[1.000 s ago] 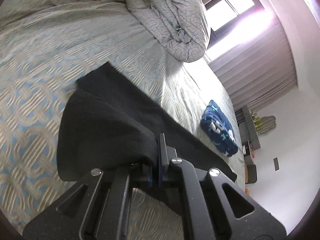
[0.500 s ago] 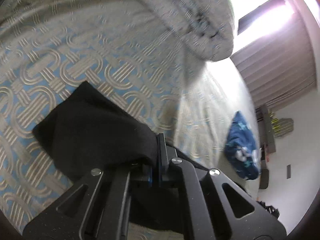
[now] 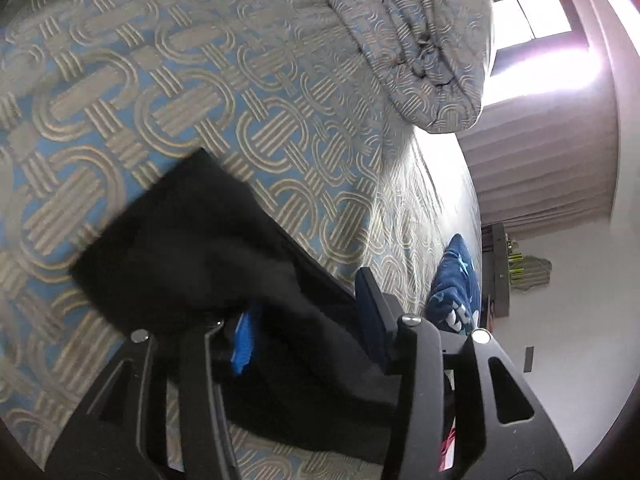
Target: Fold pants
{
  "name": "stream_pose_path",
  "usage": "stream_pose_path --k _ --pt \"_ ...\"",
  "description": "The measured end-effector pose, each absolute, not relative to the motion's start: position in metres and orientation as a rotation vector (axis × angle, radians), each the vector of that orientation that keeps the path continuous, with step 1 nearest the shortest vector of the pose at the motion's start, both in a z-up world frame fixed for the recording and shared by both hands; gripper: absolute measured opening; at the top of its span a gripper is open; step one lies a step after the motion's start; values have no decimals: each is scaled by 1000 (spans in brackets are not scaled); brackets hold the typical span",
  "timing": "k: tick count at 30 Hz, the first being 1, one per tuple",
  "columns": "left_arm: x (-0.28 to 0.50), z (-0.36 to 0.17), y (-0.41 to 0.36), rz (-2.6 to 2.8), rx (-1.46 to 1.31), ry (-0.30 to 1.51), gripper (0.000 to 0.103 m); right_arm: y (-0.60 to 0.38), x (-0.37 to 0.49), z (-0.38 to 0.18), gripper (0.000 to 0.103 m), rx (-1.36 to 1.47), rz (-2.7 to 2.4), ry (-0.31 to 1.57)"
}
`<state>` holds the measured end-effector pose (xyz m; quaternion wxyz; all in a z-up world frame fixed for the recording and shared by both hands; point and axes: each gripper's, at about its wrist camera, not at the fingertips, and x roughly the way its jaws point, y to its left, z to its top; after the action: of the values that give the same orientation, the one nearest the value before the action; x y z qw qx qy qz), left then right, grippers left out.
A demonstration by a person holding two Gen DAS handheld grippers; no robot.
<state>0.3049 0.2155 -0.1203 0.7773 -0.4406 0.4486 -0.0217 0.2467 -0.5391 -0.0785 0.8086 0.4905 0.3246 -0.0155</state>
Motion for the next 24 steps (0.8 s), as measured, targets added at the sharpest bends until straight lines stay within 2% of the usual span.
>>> stream_pose_path --k 1,2,6,8,10,12,19,24 --pt "296 -113 218 -36 -921 955 59 -529 246 -73 67 994 5 711" --pt "291 -108 219 -30 -897 946 61 -514 244 -69 60 934 50 732" --pt "269 -92 229 -26 -811 903 61 -428 238 -60 33 570 175 854" --pt "261 -86 228 -13 -721 908 58 -387 236 -65 28 435 228 893" --pt "262 -88 225 12 -620 927 48 -356 239 -77 28 422 294 934" --pt "260 -96 227 21 -579 943 43 -332 244 -86 28 416 329 964" --pt "249 -139 260 -25 -782 941 43 -154 252 -95 28 199 593 984" --pt "246 -155 289 -127 -1016 807 43 -5 267 -103 28 72 818 987"
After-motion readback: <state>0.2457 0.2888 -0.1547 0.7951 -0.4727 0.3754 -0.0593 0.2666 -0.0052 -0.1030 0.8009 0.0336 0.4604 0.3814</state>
